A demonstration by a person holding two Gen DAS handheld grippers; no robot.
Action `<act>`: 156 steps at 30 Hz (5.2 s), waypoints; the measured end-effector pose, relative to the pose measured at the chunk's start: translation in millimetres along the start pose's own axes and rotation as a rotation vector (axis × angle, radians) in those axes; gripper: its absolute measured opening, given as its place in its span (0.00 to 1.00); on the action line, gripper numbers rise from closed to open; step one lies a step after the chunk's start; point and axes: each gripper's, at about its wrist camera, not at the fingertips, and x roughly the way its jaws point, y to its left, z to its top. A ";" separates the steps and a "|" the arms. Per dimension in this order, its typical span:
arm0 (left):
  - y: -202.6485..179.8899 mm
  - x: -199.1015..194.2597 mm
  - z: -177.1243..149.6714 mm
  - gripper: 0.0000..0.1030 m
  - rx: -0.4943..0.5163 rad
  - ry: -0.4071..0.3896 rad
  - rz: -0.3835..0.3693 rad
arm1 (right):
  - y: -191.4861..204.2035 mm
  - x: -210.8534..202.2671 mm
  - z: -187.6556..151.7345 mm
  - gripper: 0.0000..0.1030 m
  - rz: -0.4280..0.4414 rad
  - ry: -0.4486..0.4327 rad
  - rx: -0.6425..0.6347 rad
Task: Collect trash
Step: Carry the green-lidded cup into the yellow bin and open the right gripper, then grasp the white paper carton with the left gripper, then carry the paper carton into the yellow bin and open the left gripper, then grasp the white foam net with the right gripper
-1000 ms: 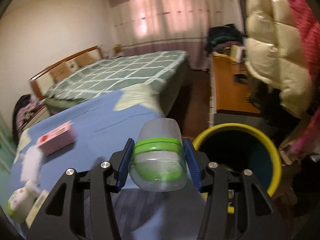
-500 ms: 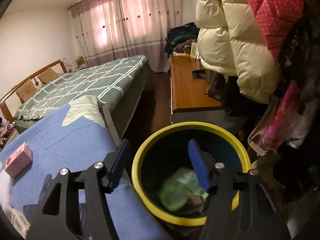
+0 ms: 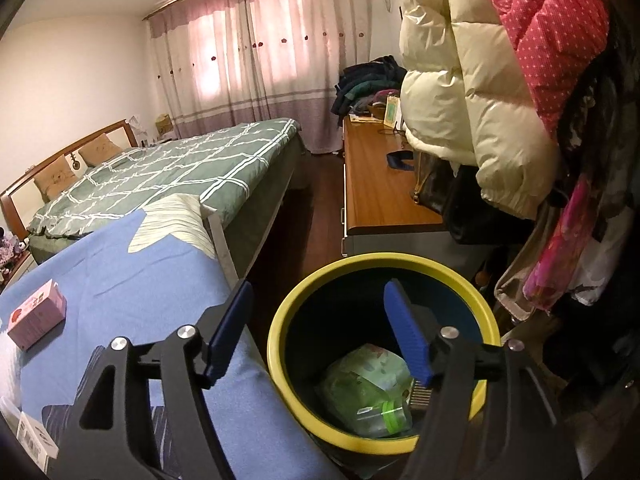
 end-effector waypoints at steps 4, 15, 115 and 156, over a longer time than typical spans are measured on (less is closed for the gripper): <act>-22.2 -20.1 -4.0 0.95 0.058 0.037 -0.139 | 0.3 0.8 -0.2 0.66 0.003 0.005 -0.002; -110.6 -65.1 -45.5 0.95 0.250 0.197 -0.516 | -0.2 1.3 -0.4 0.68 0.027 0.010 0.001; -293.2 -24.6 4.5 0.95 0.320 0.168 -0.561 | -87.7 -54.3 1.1 0.71 0.117 -0.057 0.061; 72.2 62.2 5.9 0.95 -0.139 0.087 0.262 | 367.4 -53.6 -85.4 0.71 0.745 0.422 -0.711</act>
